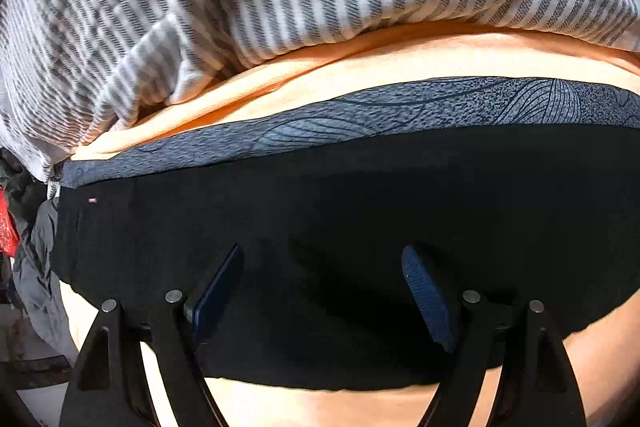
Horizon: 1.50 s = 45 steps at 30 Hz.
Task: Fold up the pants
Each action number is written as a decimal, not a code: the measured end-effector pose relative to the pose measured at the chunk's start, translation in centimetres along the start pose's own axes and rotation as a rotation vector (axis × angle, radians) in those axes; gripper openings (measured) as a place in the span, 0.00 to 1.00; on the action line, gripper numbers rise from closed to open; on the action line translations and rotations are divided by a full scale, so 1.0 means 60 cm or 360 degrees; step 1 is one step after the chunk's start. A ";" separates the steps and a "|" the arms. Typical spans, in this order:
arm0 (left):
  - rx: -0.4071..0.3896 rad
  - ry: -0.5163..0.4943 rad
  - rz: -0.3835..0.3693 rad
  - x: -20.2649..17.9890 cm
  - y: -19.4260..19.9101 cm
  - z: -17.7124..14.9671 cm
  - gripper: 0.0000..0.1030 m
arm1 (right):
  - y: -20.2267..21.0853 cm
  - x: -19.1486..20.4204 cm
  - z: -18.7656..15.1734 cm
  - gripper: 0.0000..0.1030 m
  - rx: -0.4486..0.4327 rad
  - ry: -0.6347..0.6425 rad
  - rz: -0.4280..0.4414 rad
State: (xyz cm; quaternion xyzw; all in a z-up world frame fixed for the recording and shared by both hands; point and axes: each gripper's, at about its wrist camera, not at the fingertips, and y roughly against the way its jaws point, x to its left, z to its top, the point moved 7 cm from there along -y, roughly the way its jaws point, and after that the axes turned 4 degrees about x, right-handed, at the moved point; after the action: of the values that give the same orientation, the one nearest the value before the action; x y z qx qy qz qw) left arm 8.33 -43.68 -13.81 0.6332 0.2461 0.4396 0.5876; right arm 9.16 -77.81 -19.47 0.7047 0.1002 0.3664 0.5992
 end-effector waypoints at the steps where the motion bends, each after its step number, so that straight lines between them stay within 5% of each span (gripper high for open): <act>1: 0.0000 0.0005 0.0011 0.009 0.002 -0.005 0.80 | 0.007 0.001 -0.001 0.00 -0.0014 -0.0005 -0.0024; 6: -0.0001 0.0132 0.0037 0.089 0.016 -0.034 0.80 | 0.045 0.046 -0.037 0.10 -0.0040 0.0156 -0.0023; 10: 0.0100 0.0303 0.0105 0.166 -0.012 -0.060 0.80 | 0.011 0.085 -0.074 0.53 -0.0006 0.0313 -0.0139; 13: 0.0132 0.0304 0.0186 0.215 -0.023 -0.090 0.80 | -0.017 0.064 -0.091 0.50 0.0022 0.0255 -0.0175; 17: 0.0086 0.0386 0.0134 0.286 -0.006 -0.108 0.80 | 0.015 0.063 -0.107 0.52 -0.0049 0.0174 -0.0141; 21: 0.0037 0.0546 0.0045 0.377 -0.006 -0.102 0.80 | 0.012 0.208 -0.200 0.52 0.0125 0.0384 0.0390; 26: -0.0035 0.0494 0.0108 0.456 -0.036 -0.090 0.80 | -0.081 0.400 -0.361 0.52 0.0341 0.0542 0.0713; 30: 0.0014 0.0396 0.0227 0.498 -0.106 -0.096 0.80 | -0.163 0.477 -0.451 0.52 0.0439 0.0571 0.0785; 34: -0.0060 0.0404 0.0176 0.522 -0.134 -0.111 0.95 | -0.239 0.527 -0.501 0.52 0.0500 0.0586 0.0794; 45: -0.0090 0.0383 0.0060 0.528 -0.141 -0.112 0.95 | -0.295 0.579 -0.479 0.50 0.0392 0.0499 0.0756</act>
State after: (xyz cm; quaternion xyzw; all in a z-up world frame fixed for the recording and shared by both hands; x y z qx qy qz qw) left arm 19.98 -12.27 -13.97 0.5636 0.2902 0.5302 0.5631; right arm 20.82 -30.85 -21.59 0.7106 0.0677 0.5855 0.3841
